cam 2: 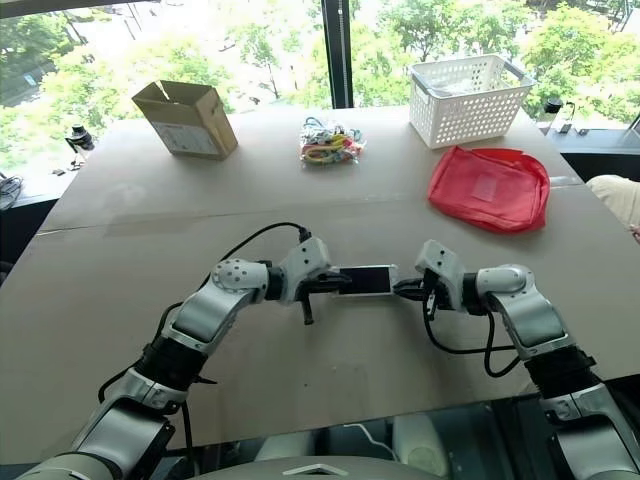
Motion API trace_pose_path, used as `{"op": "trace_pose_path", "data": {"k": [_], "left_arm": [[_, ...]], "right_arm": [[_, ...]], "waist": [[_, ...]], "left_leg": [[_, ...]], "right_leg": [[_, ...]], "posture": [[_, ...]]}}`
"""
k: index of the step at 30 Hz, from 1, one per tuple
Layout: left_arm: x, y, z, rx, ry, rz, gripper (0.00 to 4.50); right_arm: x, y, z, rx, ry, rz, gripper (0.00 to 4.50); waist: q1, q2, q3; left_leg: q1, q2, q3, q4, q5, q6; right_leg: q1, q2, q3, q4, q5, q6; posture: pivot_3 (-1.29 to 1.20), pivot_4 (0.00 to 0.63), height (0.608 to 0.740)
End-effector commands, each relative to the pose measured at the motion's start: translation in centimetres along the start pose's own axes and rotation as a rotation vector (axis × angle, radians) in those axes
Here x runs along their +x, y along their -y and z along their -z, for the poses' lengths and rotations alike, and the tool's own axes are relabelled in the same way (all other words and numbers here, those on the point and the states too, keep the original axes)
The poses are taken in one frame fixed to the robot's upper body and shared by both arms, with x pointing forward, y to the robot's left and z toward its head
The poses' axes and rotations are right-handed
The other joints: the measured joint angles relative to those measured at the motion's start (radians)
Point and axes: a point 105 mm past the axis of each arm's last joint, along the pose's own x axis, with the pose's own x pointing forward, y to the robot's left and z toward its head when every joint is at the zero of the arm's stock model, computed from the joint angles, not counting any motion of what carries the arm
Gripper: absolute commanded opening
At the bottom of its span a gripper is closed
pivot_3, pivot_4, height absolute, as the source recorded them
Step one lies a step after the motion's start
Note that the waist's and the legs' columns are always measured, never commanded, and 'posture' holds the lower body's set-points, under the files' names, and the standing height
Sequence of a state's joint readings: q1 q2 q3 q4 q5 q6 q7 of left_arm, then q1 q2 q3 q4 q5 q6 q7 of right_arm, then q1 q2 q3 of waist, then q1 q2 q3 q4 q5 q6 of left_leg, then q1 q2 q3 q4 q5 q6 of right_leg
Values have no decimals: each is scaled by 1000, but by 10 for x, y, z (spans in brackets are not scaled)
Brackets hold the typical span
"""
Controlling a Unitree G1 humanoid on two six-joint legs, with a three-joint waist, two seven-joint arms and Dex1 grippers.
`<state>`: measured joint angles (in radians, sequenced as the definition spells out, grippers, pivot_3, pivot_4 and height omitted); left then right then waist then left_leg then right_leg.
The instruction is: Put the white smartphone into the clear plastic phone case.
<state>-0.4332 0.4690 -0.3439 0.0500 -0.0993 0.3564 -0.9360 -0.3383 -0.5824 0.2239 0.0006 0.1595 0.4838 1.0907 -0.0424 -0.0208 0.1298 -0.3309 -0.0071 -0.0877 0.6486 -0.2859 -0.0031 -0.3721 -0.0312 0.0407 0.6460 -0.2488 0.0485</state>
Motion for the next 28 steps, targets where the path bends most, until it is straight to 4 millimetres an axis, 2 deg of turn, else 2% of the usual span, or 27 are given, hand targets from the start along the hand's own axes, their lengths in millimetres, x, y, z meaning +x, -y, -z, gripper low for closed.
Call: {"op": "trace_pose_path", "data": {"k": [1, 4, 7, 8, 9, 10, 11, 12, 13, 16, 17, 18, 19, 21, 23, 28], "left_arm": [[-3, -3, -9, 14, 40, -30, 0], [-9, -11, -18, -34, 113, -87, 0], [-20, -19, -29, -106, 231, -183, 0], [-26, -23, -31, -128, 268, -221, 0], [-33, -26, -32, -147, 292, -255, 0], [-40, -29, -32, -164, 309, -283, 0], [-45, -30, -31, -175, 318, -300, 508], [-49, -32, -30, -174, 319, -320, 634], [-56, -29, -24, -168, 299, -317, 969], [-81, -9, 2, -170, 219, -273, 2402], [-88, -3, 6, -171, 203, -257, 2963], [-92, 2, 8, -172, 194, -246, 3366], [-98, 8, 12, -165, 184, -227, 3956], [-107, 14, 20, -156, 166, -214, 4464], [-119, 16, 33, -146, 124, -223, 4464], [-137, 12, 46, -120, 70, -237, 4464]], "right_arm": [[16, -11, 15, 33, -47, -18, 29], [9, -11, -20, 30, 165, -48, 29], [-11, 5, -48, 25, 349, 36, 831], [-19, 8, -51, 15, 370, 48, 1278], [-26, 10, -52, 6, 381, 53, 1476], [-34, 11, -52, 3, 392, 60, 1698], [-38, 12, -52, 1, 400, 65, 2186], [-42, 13, -52, 0, 405, 66, 2421], [-50, 12, -48, 2, 403, 63, 2790], [-78, 15, -26, 19, 357, 83, 4239], [-86, 17, -21, 24, 351, 91, 4500], [-91, 18, -18, 27, 349, 95, 4500], [-98, 23, -14, 21, 345, 121, 4500], [-109, 30, -7, -2, 332, 157, 4500], [-121, 36, 1, -15, 293, 176, 4500], [-139, 44, 21, -17, 209, 176, 4500]], "waist": [[-1, -1, 1], [-2, 4, 11], [1, 9, 22], [2, 9, 22], [6, 9, 23], [8, 9, 23], [10, 10, 23], [12, 10, 23], [15, 9, 23], [19, 10, 23], [20, 11, 24], [21, 11, 26], [25, 12, 27], [28, 13, 31], [28, 15, 34], [29, 16, 36]], "left_leg": [[-1, 0, 0, 0, 0, 0], [-6, 1, 0, -1, 0, 0], [-16, 1, -1, 1, 0, 0], [-21, 1, -1, 1, 0, 0], [-24, 0, -1, 2, 1, 0], [-37, -2, -1, 6, 2, -4], [-41, -2, 0, 7, 4, -6], [-44, -3, -1, 7, 4, -7], [-48, -3, -1, 7, 4, -7], [-50, -4, -1, 4, 4, -7], [-51, -4, -1, 3, 3, -5], [-51, -5, -1, 2, 2, -4], [-51, -5, -1, 2, 2, -3], [-51, -5, 0, 3, 2, -2], [-49, -6, 0, 4, 2, -2], [-45, -6, 2, 6, 2, -2]], "right_leg": [[-1, 0, 0, 0, 0, 0], [-6, 1, 0, 0, 2, 4], [-15, 0, -1, 1, 3, 4], [-21, -1, 0, 3, 5, 2], [-25, -2, 0, 5, 6, 0], [-38, -5, 0, 12, 6, 0], [-41, -6, 1, 13, 6, 0], [-44, -7, 0, 11, 6, 0], [-48, -7, -1, 10, 6, 0], [-50, -9, 0, 6, 6, 1], [-50, -9, 0, 5, 6, 1], [-50, -9, 0, 4, 6, 1], [-50, -9, 0, 3, 6, 1], [-49, -10, 0, 3, 6, 1], [-46, -10, 0, 2, 6, 1], [-41, -7, -3, 3, 6, 0]], "posture": [[0, 150, 740], [0, 150, 740], [0, 150, 740], [0, 150, 740], [0, 150, 740], [0, 150, 740], [0, 150, 740], [0, 150, 740], [0, 150, 740], [0, 150, 740], [0, 150, 740], [0, 150, 740], [0, 150, 740], [0, 150, 740], [0, 150, 740], [0, 150, 740]]}}
